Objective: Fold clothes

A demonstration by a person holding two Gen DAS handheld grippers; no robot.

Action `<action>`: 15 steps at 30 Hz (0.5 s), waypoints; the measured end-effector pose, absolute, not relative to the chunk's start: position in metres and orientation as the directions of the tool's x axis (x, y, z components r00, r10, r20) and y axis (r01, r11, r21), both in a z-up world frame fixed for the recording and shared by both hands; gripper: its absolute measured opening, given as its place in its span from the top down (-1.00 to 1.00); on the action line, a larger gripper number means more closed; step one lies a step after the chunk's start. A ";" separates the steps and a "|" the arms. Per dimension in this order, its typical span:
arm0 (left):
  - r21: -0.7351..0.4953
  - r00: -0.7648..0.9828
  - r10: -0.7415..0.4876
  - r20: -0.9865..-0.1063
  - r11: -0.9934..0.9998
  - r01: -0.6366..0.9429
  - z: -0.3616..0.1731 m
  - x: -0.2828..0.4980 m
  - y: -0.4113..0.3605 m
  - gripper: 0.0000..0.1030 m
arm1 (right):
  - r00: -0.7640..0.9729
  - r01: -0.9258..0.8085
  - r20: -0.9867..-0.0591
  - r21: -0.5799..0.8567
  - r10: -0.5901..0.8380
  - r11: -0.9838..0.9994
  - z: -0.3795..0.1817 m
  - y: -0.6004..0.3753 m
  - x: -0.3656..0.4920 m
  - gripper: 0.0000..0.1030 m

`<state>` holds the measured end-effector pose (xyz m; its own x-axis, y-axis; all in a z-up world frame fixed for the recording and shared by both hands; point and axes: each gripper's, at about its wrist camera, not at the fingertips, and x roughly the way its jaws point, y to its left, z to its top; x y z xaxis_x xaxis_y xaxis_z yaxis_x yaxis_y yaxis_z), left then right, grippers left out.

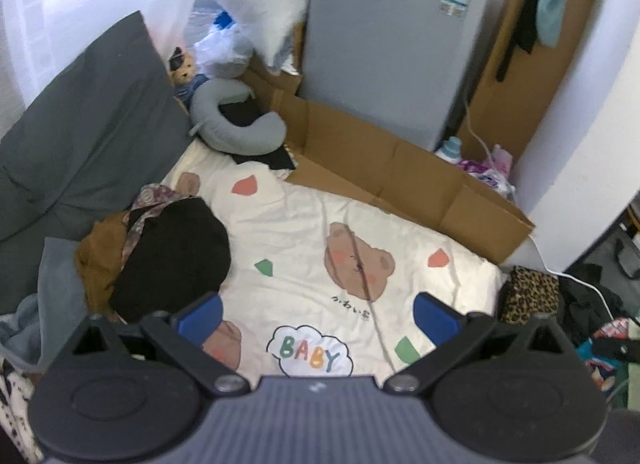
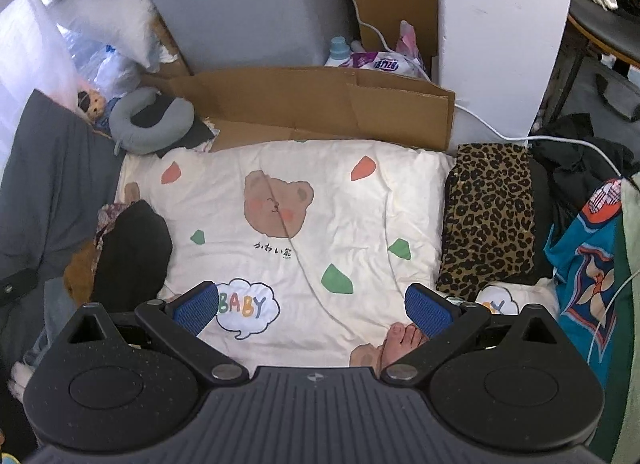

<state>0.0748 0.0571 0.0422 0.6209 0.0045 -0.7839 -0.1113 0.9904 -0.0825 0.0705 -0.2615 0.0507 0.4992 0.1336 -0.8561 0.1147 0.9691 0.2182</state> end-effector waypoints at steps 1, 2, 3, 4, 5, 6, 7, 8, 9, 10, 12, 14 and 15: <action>-0.077 0.617 0.011 -0.787 0.990 -0.116 0.040 0.075 0.054 -0.99 | 0.502 0.107 -0.855 0.212 0.131 0.972 0.051 -0.260 0.069 -0.99; -0.072 0.613 0.017 -0.790 0.990 -0.120 0.037 0.075 0.052 -0.99 | 0.500 0.097 -0.857 0.202 0.128 0.975 0.051 -0.259 0.068 -0.99; -0.066 0.609 0.023 -0.793 0.990 -0.124 0.035 0.075 0.049 -0.99 | 0.493 0.088 -0.861 0.190 0.123 0.978 0.050 -0.257 0.067 -0.99; -0.061 0.605 0.029 -0.796 0.990 -0.128 0.033 0.075 0.046 -0.99 | 0.485 0.082 -0.866 0.183 0.121 0.980 0.049 -0.255 0.066 -0.99; -0.055 0.601 0.036 -0.799 0.990 -0.132 0.030 0.075 0.044 -0.99 | 0.475 0.077 -0.871 0.181 0.124 0.980 0.047 -0.254 0.066 -0.99; -0.050 0.597 0.042 -0.801 0.989 -0.136 0.028 0.075 0.041 -0.99 | 0.466 0.071 -0.876 0.179 0.126 0.981 0.045 -0.253 0.065 -0.99; -0.044 0.593 0.048 -0.804 0.989 -0.140 0.026 0.075 0.038 -0.99 | 0.460 0.065 -0.879 0.178 0.129 0.982 0.043 -0.251 0.065 -0.99; -0.039 0.588 0.054 -0.807 0.989 -0.145 0.023 0.075 0.036 -0.99 | 0.458 0.058 -0.879 0.178 0.132 0.982 0.043 -0.250 0.065 -0.99; -0.033 0.584 0.060 -0.810 0.988 -0.148 0.021 0.075 0.033 -0.99 | 0.457 0.051 -0.879 0.175 0.133 0.983 0.042 -0.248 0.064 -0.99; -0.029 0.579 0.063 -0.813 0.989 -0.147 0.020 0.074 0.032 -0.99 | 0.456 0.042 -0.880 0.172 0.134 0.984 0.042 -0.246 0.064 -0.99; -0.022 0.576 0.064 -0.815 0.990 -0.142 0.020 0.073 0.030 -0.99 | 0.448 0.023 -0.883 0.169 0.141 0.985 0.040 -0.241 0.063 -0.99; -0.004 0.572 0.076 -0.817 0.990 -0.138 0.019 0.073 0.027 -0.99 | 0.440 0.008 -0.886 0.162 0.142 0.987 0.039 -0.236 0.062 -0.99; -0.001 0.567 0.078 -0.820 0.991 -0.137 0.018 0.074 0.026 -0.99 | 0.437 -0.002 -0.888 0.161 0.146 0.987 0.038 -0.233 0.062 -0.99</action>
